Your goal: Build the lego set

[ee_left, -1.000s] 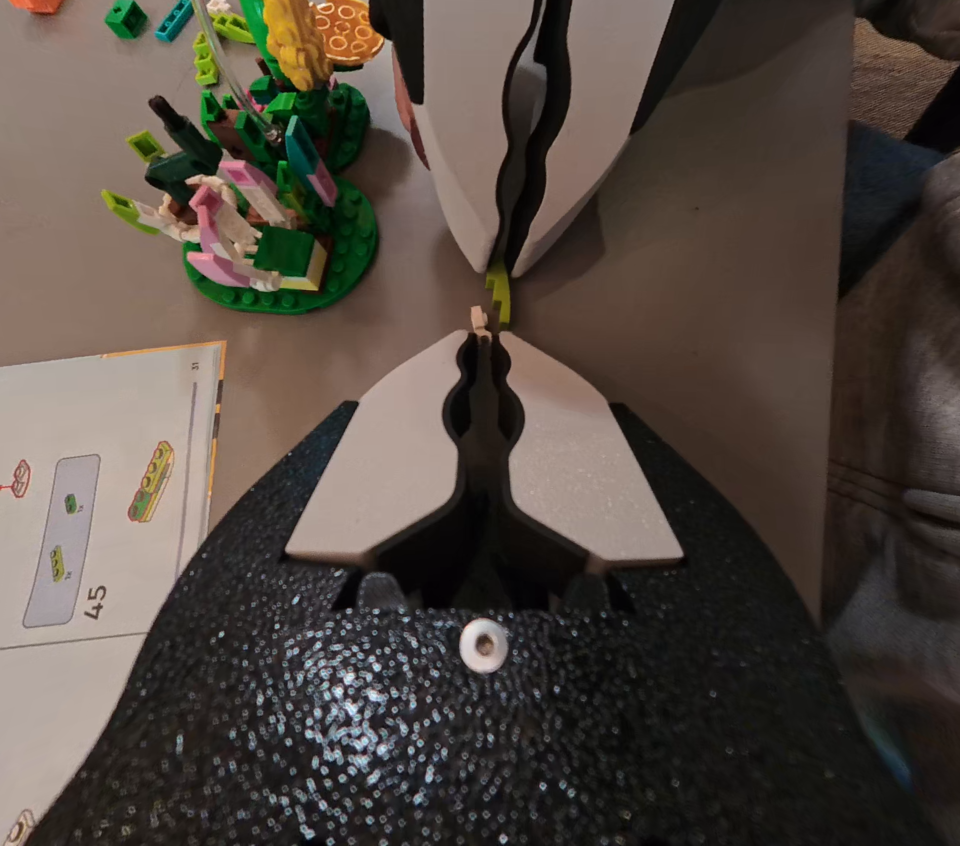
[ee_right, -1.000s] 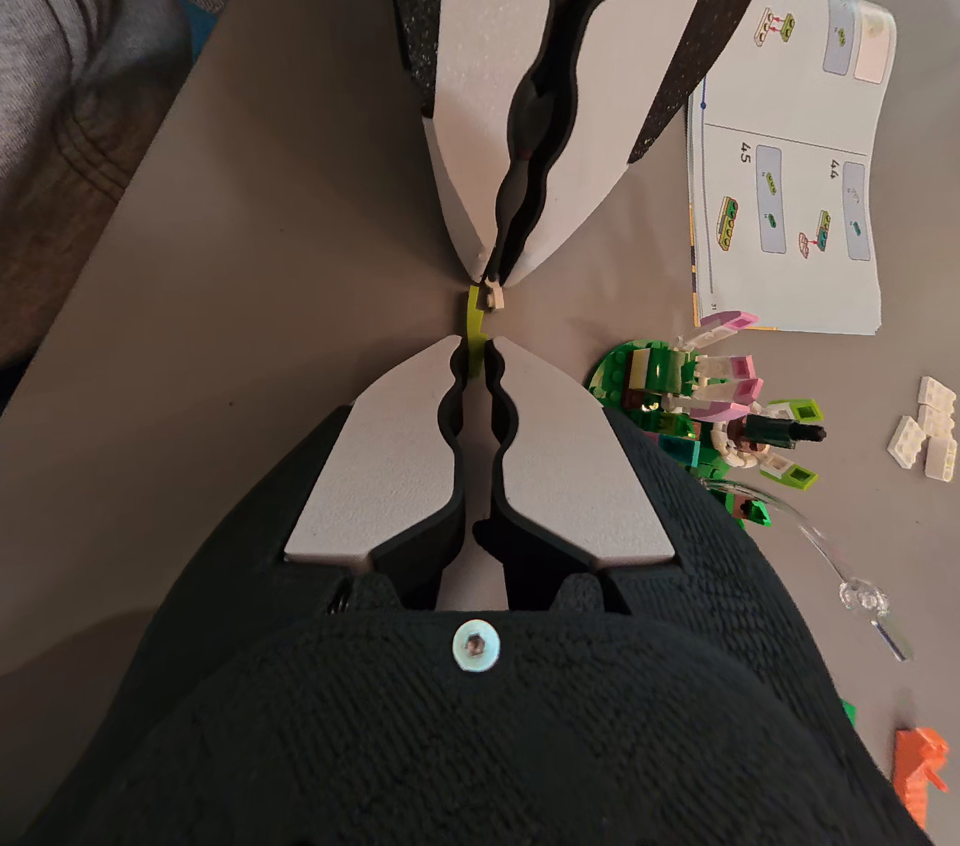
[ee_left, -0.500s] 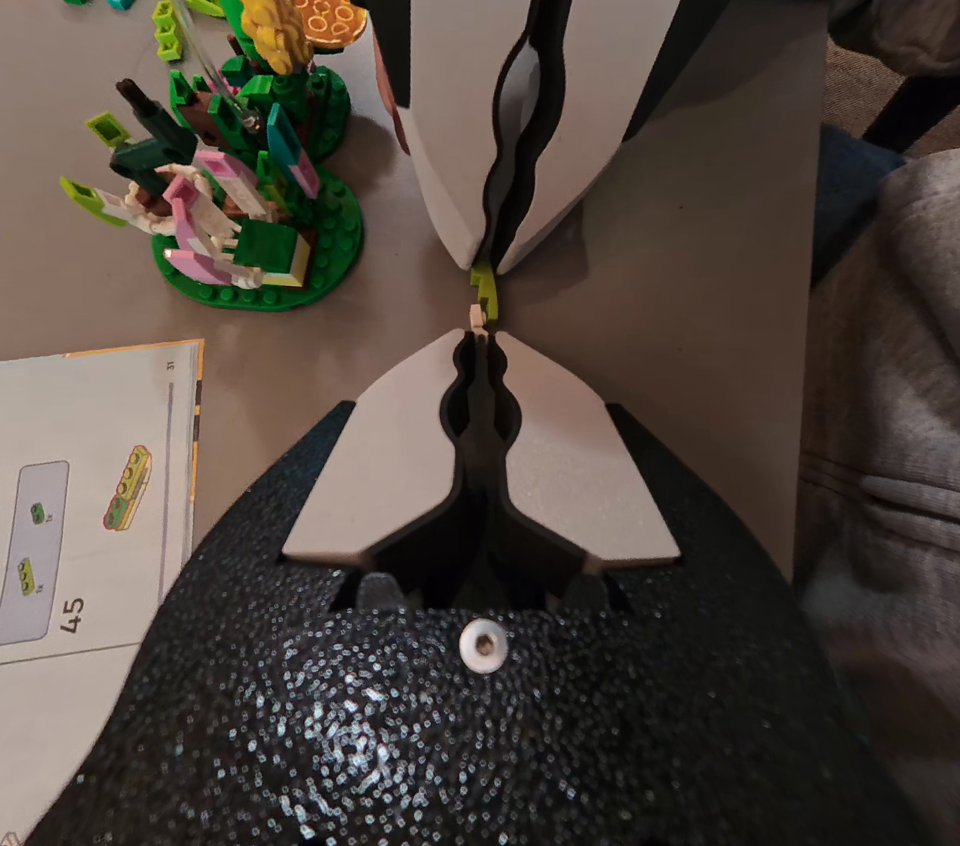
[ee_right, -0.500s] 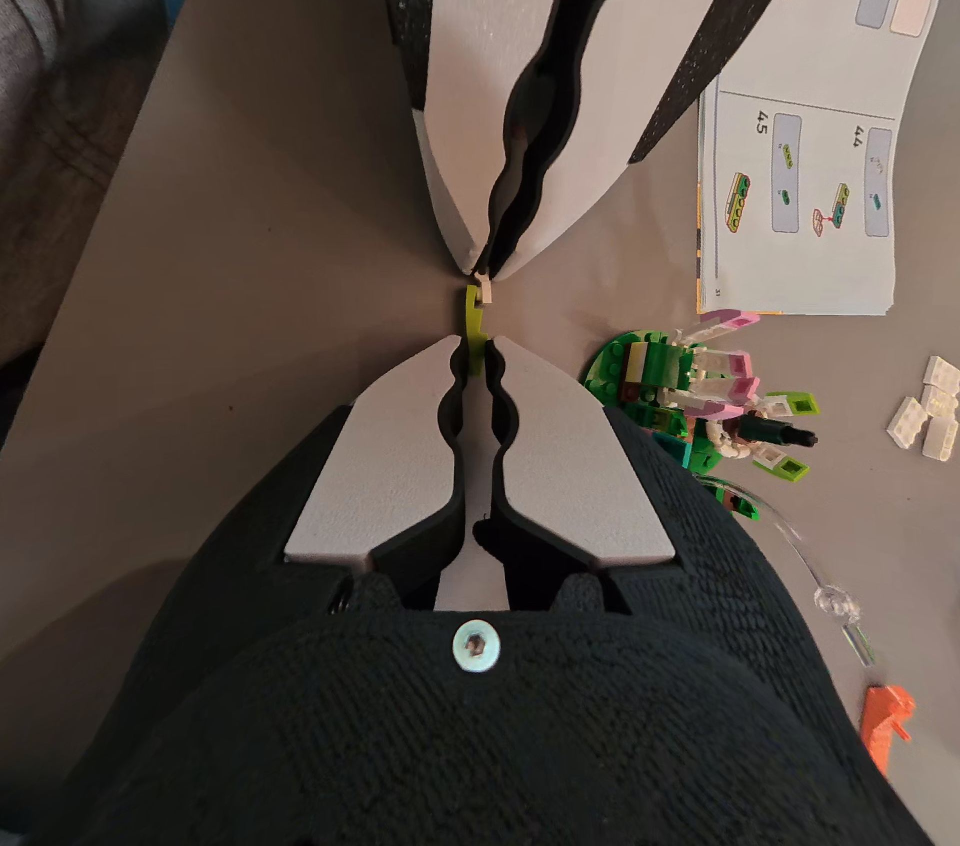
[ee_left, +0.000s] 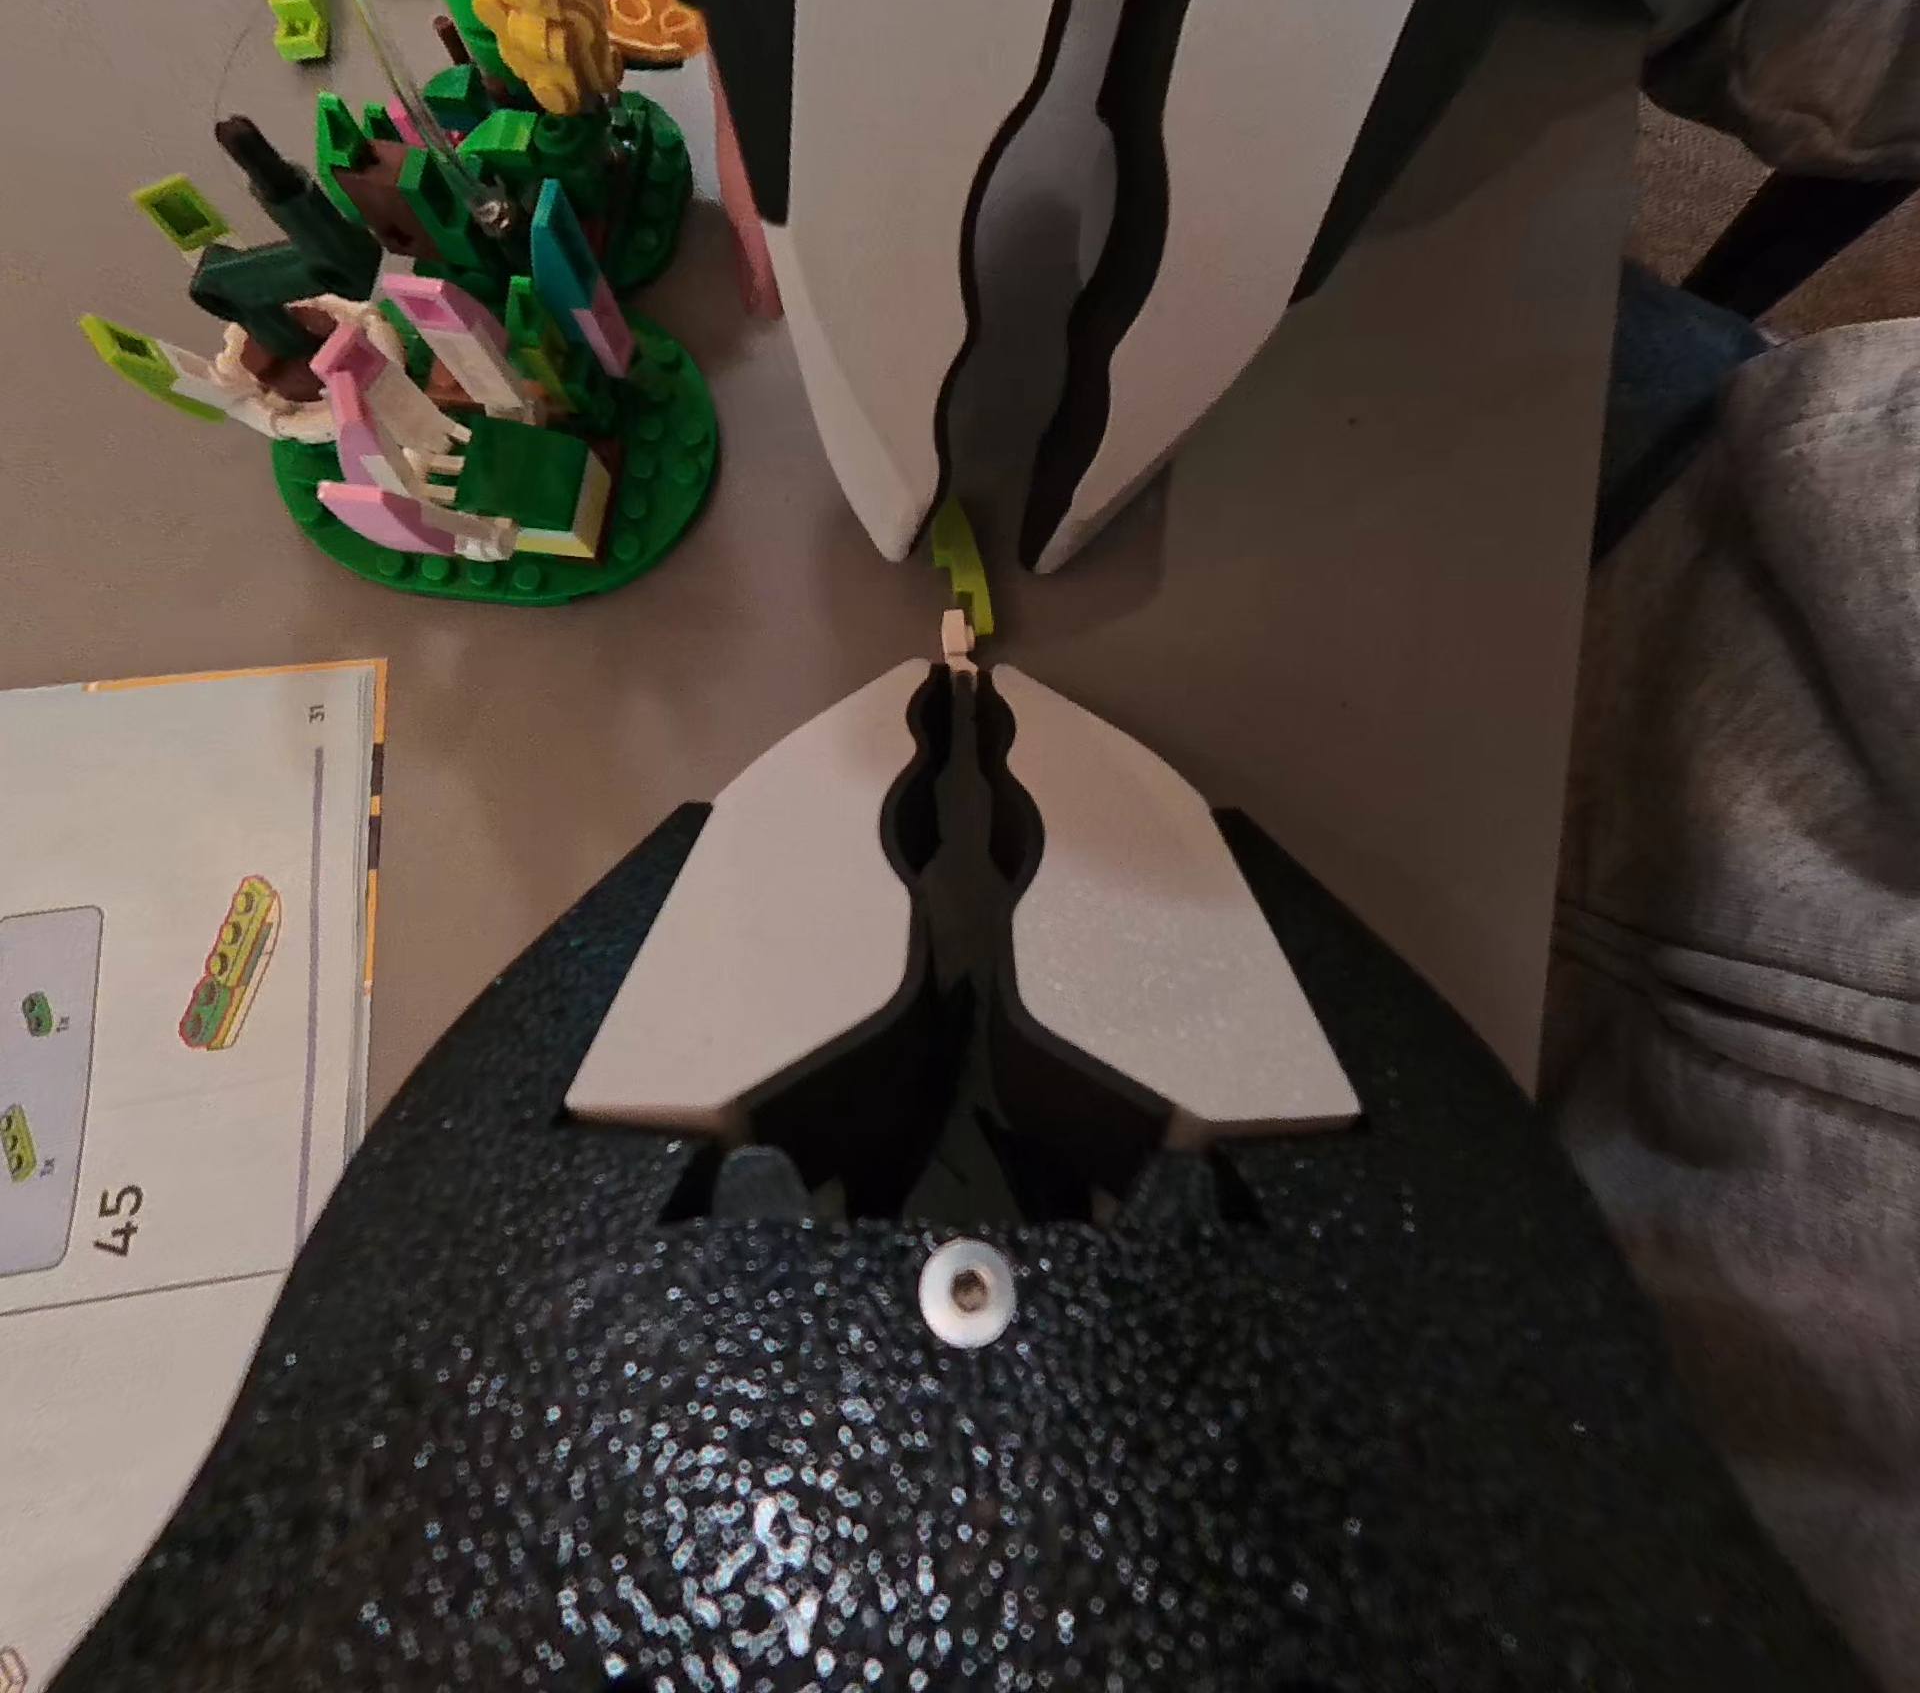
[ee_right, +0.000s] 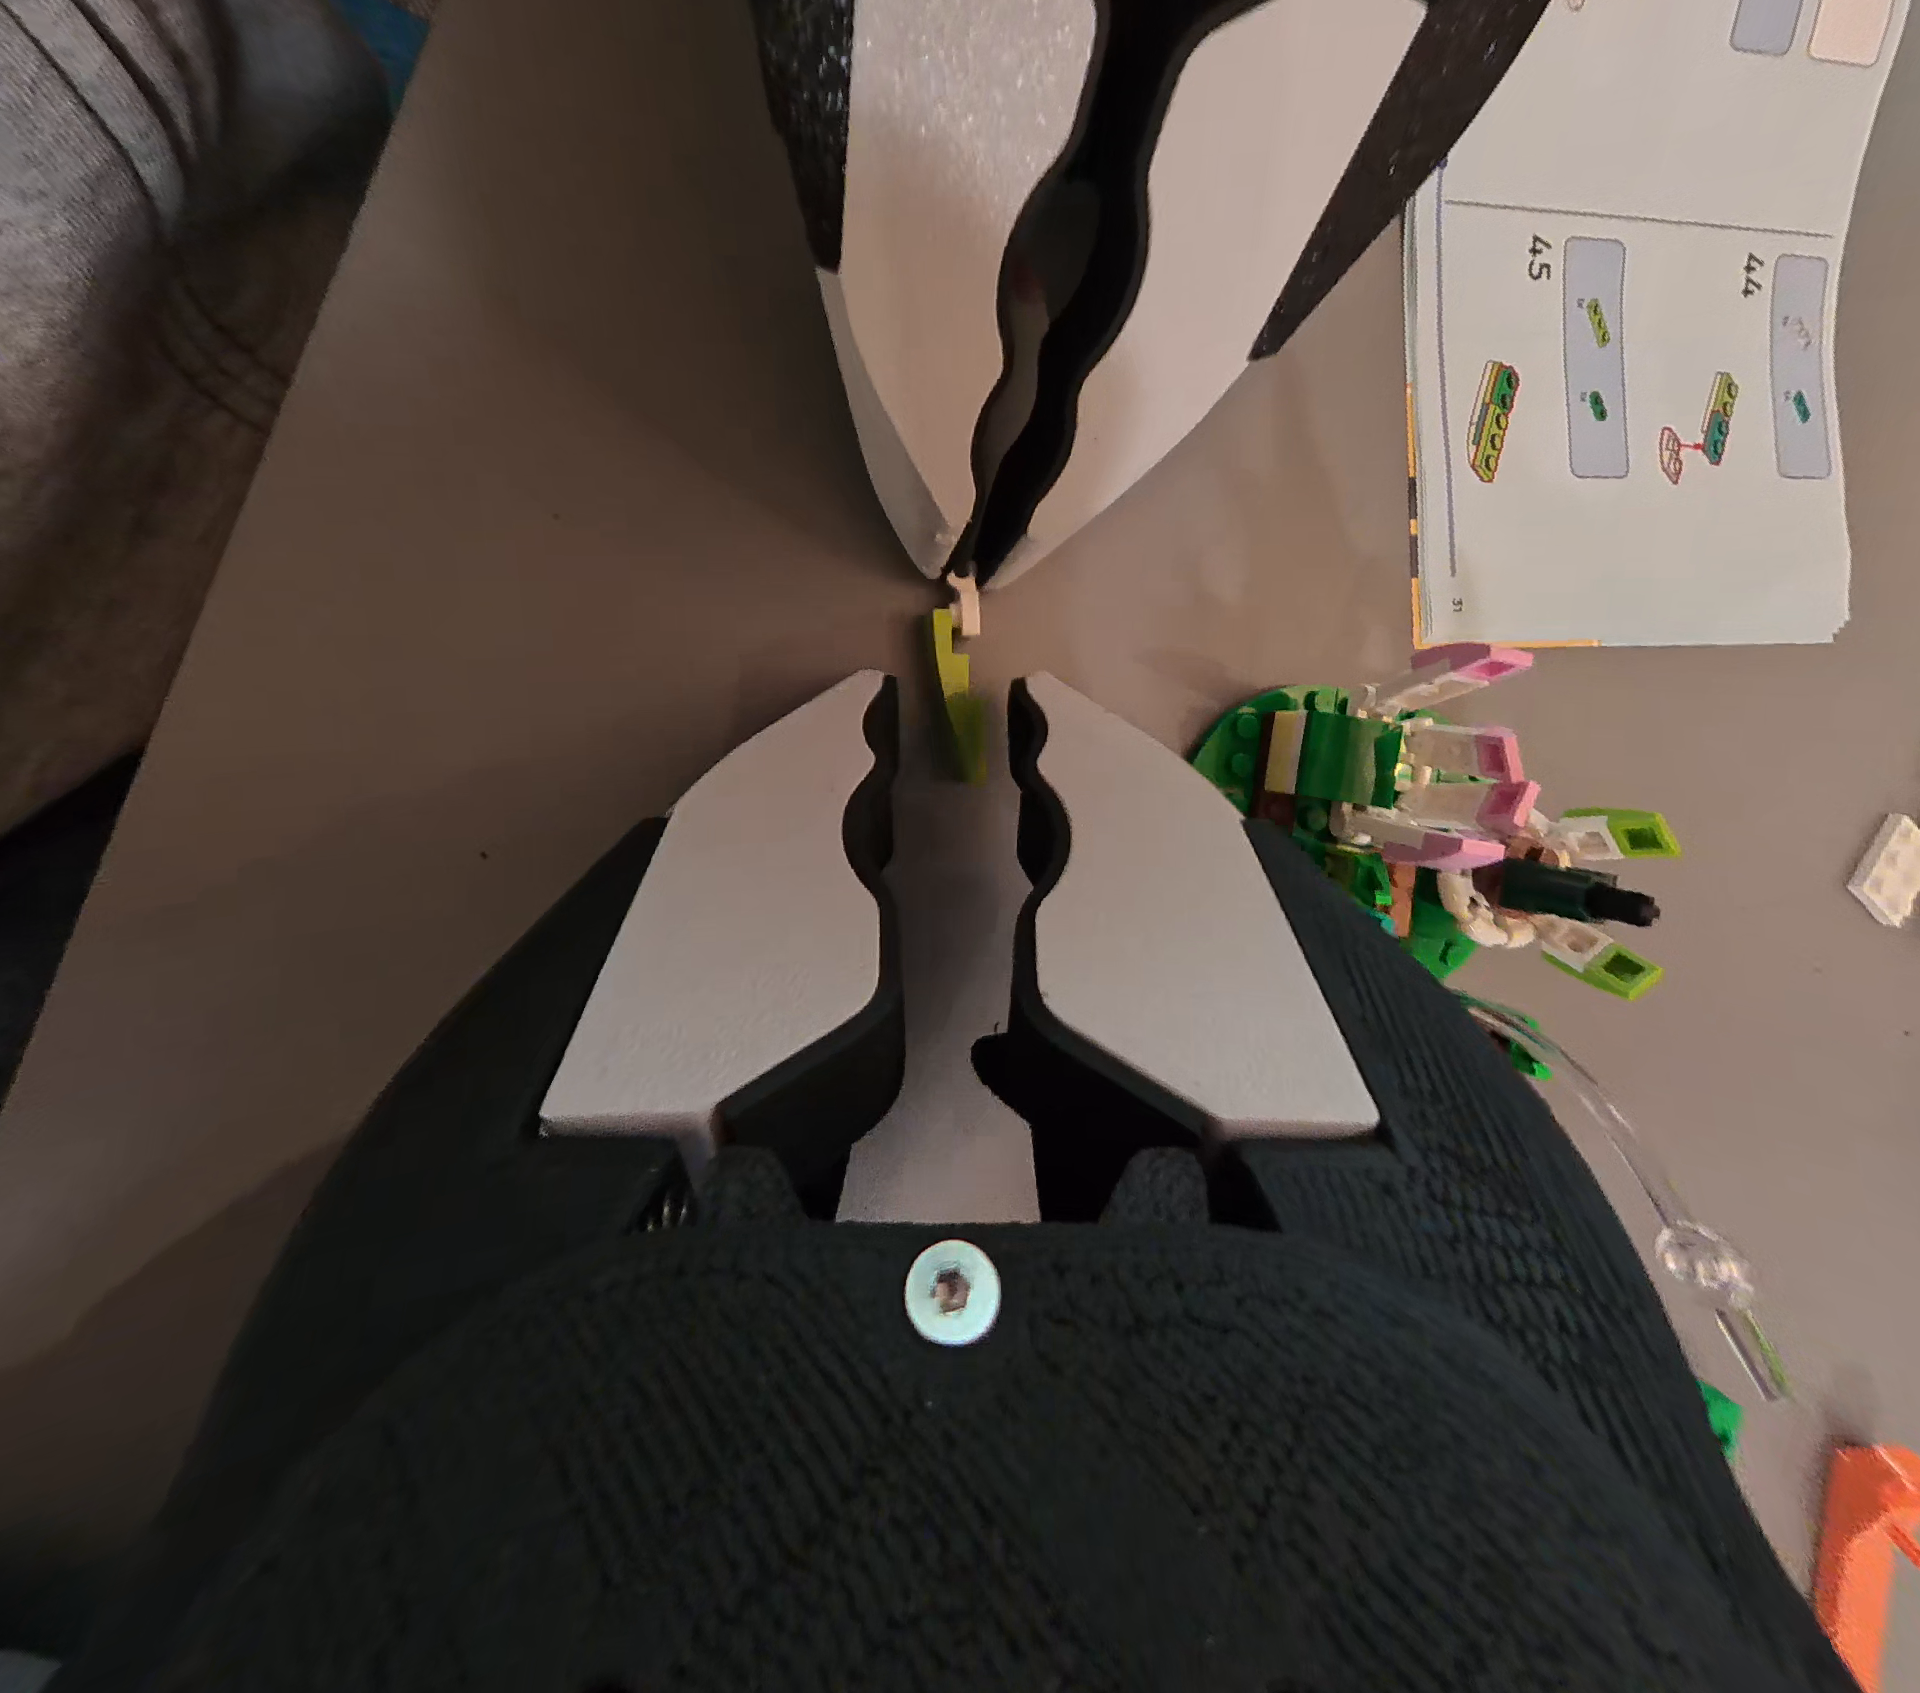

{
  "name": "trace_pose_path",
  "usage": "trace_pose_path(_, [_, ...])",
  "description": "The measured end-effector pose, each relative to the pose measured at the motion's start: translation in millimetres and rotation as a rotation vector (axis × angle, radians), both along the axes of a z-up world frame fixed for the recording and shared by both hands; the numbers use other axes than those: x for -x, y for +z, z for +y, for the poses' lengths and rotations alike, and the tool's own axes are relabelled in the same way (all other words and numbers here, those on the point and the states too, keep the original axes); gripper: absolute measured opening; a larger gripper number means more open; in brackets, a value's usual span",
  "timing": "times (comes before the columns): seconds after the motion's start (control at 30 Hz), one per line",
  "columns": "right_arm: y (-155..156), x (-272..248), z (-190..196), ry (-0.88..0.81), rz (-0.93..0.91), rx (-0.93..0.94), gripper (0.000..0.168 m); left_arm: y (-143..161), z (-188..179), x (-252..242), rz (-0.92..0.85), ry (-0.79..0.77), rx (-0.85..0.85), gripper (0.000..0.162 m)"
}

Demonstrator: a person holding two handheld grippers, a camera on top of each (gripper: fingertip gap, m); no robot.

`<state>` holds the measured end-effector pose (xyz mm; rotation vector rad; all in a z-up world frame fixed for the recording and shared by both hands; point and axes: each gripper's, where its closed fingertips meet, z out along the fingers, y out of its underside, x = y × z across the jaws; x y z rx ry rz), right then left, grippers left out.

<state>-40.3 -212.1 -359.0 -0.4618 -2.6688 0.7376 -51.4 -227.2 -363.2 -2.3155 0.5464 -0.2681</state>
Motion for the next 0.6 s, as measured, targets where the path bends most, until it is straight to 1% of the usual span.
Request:
trace_pose_path(0.03, [0.2,0.5,-1.3,0.004,0.001,0.008,0.019,-0.4,0.5,-0.3,-0.001,0.001,0.004,0.005])
trace_pose_path(0.27, [-0.2,2.4,-5.9,0.029,-0.005,0.038,0.017,-1.0,3.1,-1.0,-0.010,0.015,0.028,0.005])
trace_pose_path(0.47, [-2.2,3.4,-6.7,0.040,0.008,0.036,0.011,-1.4,2.0,-2.8,-0.009,0.015,0.052,0.005])
trace_pose_path(0.6, [-2.0,3.8,-7.6,0.043,0.015,0.038,0.010,-1.7,1.4,-2.8,-0.002,0.018,0.064,0.005])
